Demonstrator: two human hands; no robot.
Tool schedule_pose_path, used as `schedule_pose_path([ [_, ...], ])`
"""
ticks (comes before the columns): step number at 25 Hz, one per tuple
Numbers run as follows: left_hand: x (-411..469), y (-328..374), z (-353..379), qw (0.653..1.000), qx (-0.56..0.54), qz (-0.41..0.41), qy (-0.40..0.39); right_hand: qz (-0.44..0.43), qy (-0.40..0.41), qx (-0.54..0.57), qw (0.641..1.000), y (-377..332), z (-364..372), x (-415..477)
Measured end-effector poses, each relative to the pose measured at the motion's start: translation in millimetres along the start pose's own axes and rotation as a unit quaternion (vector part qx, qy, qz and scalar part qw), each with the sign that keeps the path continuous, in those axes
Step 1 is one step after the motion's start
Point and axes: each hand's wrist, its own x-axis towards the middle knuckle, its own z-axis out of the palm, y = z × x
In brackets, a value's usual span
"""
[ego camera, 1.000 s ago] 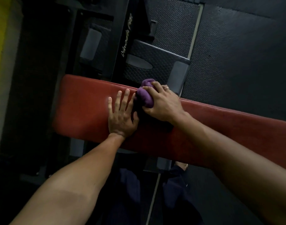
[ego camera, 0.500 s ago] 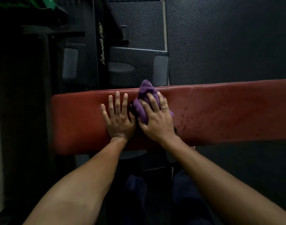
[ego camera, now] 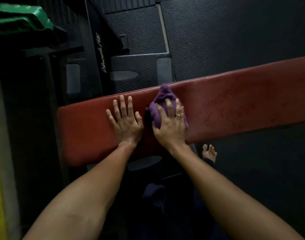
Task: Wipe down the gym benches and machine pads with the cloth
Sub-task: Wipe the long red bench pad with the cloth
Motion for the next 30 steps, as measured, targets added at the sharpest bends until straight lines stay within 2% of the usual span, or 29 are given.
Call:
schedule_pose_path([
  [3,-4,-3,-3,0.998,-0.014,0.053,-0.017,-0.087,-0.006,-0.036,0.996,29,1,-64],
  [5,-16,-3,-5,0.995,-0.022,0.089,-0.028,-0.075,-0.005,-0.067,0.995,61,-13,-88],
  [8,-36,0,-6,0.993,-0.027,0.101,-0.047,0.073,0.011,-0.055,0.996,78,-27,-72],
  [10,-45,2,-5,0.993,-0.028,0.104,-0.048,0.172,0.029,-0.008,0.985,56,-21,-40],
  [11,-47,3,-4,0.993,-0.028,0.108,-0.048,0.185,0.032,0.002,0.982,37,-16,-29],
  [12,-50,3,-3,0.992,-0.029,0.112,-0.048,0.164,0.038,0.002,0.986,20,-10,-27],
  [15,-52,2,-4,0.991,-0.026,0.124,-0.049,0.006,0.031,-0.012,0.999,6,9,-74],
  [17,-52,2,-6,0.990,-0.027,0.127,-0.055,-0.014,0.021,-0.017,1.000,29,9,-112],
  [18,-51,3,-7,0.990,-0.029,0.127,-0.059,0.017,0.029,-0.019,0.999,44,8,-122],
  [20,-52,3,-7,0.990,-0.025,0.127,-0.059,0.155,0.053,-0.005,0.987,62,3,-124],
  [22,-52,2,-6,0.990,-0.019,0.130,-0.056,0.297,0.104,0.075,0.946,56,0,-102],
  [23,-52,2,-4,0.990,-0.018,0.131,-0.056,0.361,0.140,0.137,0.912,44,0,-89],
  [24,-52,1,-4,0.990,-0.017,0.131,-0.056,0.426,0.172,0.212,0.862,26,3,-76],
  [26,-51,1,-3,0.990,-0.014,0.130,-0.054,0.550,0.208,0.368,0.721,-16,8,-58],
  [27,-52,0,-3,0.990,-0.014,0.131,-0.056,0.583,0.213,0.420,0.662,-32,9,-56],
  [28,-52,0,-4,0.990,-0.015,0.130,-0.058,0.597,0.207,0.454,0.628,-40,8,-55],
  [29,-52,1,-4,0.990,-0.014,0.129,-0.060,0.598,0.196,0.471,0.618,-37,5,-55],
  [30,-52,2,-5,0.990,-0.014,0.128,-0.063,0.594,0.197,0.470,0.623,-23,-1,-52],
])
